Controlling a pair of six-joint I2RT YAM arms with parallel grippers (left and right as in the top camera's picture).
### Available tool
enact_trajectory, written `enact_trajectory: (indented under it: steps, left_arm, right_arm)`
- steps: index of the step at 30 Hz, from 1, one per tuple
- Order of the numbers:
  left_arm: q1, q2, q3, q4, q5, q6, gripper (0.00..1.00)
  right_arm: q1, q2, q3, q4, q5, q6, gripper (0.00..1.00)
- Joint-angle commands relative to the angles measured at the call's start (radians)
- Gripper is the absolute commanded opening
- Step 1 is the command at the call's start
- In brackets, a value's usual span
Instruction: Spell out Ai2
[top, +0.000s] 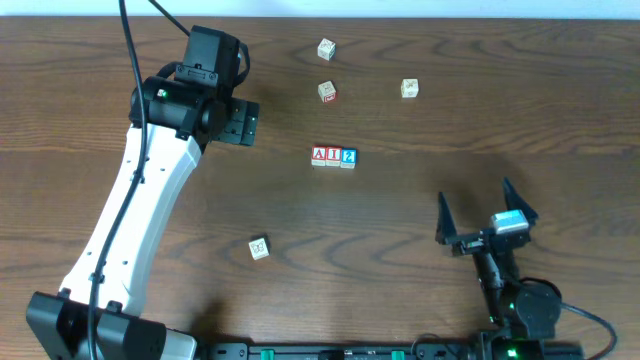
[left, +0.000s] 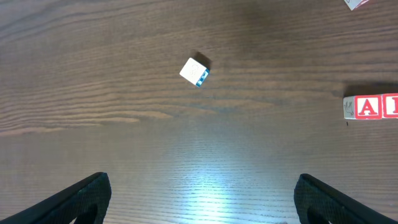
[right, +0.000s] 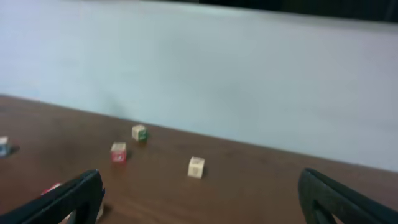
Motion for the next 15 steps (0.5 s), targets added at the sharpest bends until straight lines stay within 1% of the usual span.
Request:
enact_trajectory:
  steps: [1,3,5,7,8,15]
  left_arm:
    - [-0.002,0.003,-0.002,-0.003,-0.017,0.007,0.95]
    - [-0.002,0.003,-0.002,-0.003,-0.017,0.007,0.95]
    - [-0.002,0.003,-0.002,-0.003,-0.017,0.007,0.95]
    - [-0.002,0.003,-0.002,-0.003,-0.017,0.007,0.95]
    - [-0.002,0.003,-0.002,-0.003,-0.017,0.007,0.95]
    - [-0.002,0.003,-0.002,-0.003,-0.017,0.007,0.96]
  right_arm:
    - [-0.017,-0.016,-0.005,0.064,0.024,0.009,0.99]
    - [-0.026,-0.016,-0.005,0.096,0.024,0.010,0.99]
    - [-0.034,-0.016,-0.005,0.113,0.023,0.057,0.99]
    - [-0.039,-0.015,-0.005,0.101,0.023,0.076,0.99]
    - [-0.042,-0.015,-0.005,0.076,0.025,0.071,0.99]
    - [-0.093,-0.015,-0.005,-0.265,0.107,0.061,0.99]
